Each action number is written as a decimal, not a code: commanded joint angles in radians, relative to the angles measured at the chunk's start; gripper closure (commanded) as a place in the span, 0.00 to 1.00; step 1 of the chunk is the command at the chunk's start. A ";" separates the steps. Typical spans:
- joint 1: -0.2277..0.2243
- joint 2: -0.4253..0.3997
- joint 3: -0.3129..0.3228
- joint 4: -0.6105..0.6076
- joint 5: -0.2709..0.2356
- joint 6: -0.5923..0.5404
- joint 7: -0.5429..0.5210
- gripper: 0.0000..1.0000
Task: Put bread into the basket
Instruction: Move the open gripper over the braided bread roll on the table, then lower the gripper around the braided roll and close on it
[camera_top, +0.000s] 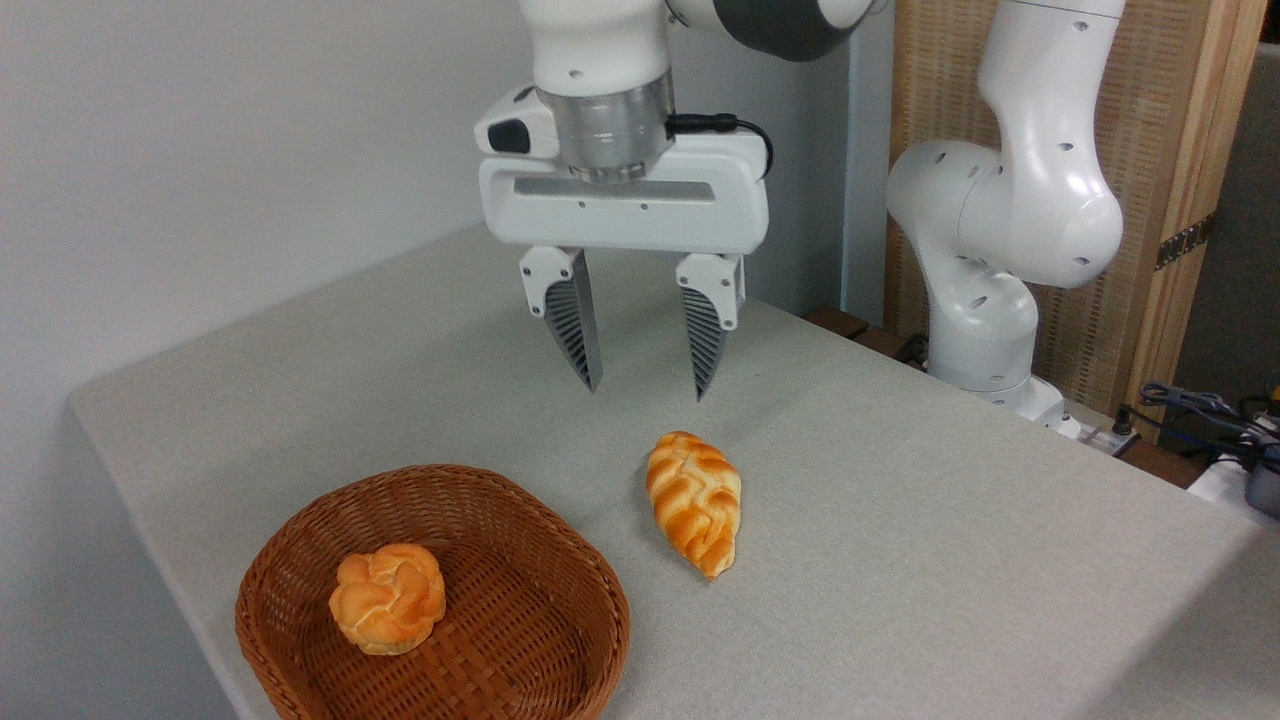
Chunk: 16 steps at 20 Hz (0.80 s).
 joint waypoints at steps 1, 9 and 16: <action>-0.002 -0.008 0.017 -0.066 0.021 0.022 -0.156 0.00; -0.001 -0.081 0.005 -0.340 0.032 0.317 -0.158 0.00; -0.001 -0.059 -0.020 -0.416 0.075 0.416 -0.162 0.00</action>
